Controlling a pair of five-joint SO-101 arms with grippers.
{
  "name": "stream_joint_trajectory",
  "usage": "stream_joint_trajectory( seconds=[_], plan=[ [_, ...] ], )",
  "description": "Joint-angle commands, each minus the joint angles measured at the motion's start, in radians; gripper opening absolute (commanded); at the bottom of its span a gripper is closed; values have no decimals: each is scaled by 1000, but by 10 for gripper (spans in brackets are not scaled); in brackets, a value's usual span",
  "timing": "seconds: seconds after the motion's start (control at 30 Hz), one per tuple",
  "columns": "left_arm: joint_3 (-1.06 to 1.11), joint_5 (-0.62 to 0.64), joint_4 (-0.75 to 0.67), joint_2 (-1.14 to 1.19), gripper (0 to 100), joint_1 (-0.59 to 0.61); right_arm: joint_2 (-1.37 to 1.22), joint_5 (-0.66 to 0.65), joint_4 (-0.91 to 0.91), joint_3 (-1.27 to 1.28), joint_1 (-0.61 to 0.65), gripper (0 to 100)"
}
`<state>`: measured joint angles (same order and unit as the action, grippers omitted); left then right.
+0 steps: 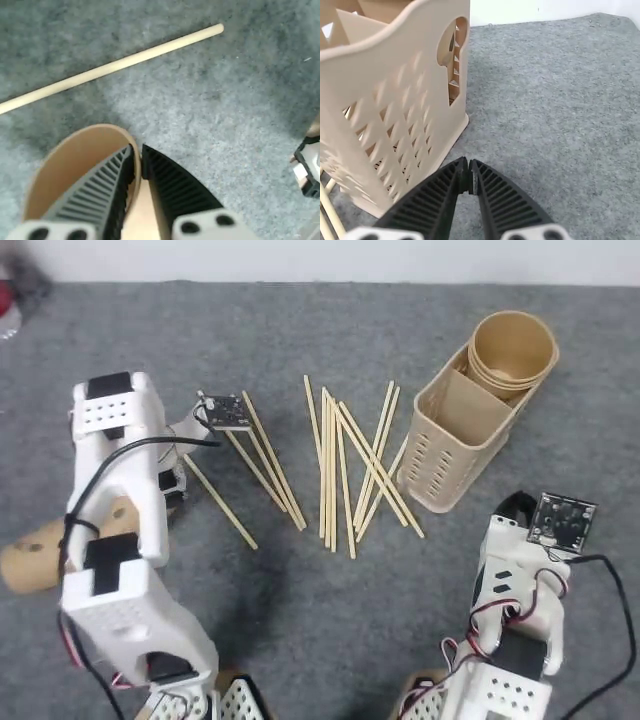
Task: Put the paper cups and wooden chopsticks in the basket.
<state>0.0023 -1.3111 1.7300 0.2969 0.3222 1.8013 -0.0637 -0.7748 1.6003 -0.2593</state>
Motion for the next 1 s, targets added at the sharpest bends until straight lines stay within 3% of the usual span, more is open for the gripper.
stream_joint_trajectory(
  seconds=[0.0,0.17,0.27,0.4,0.57,0.67,0.8,0.97],
  plan=[
    [-1,-15,28,-129,10,-2,13,-15,21,-8,13,9],
    [-47,43,28,-308,10,-46,13,-54,21,-5,58,9],
    [-93,137,26,-433,10,-150,13,-64,18,-5,65,8],
    [-202,310,23,-572,10,-371,13,-64,16,-5,59,9],
    [-449,621,15,-601,9,-695,15,-64,16,-6,38,8],
    [-602,813,-84,-534,9,-790,15,-60,21,-9,-7,8],
    [-720,1066,-319,-427,10,-816,15,2,21,-11,-38,8],
    [-745,1068,-601,-299,10,-925,15,2,27,-5,-44,8]
  ],
)
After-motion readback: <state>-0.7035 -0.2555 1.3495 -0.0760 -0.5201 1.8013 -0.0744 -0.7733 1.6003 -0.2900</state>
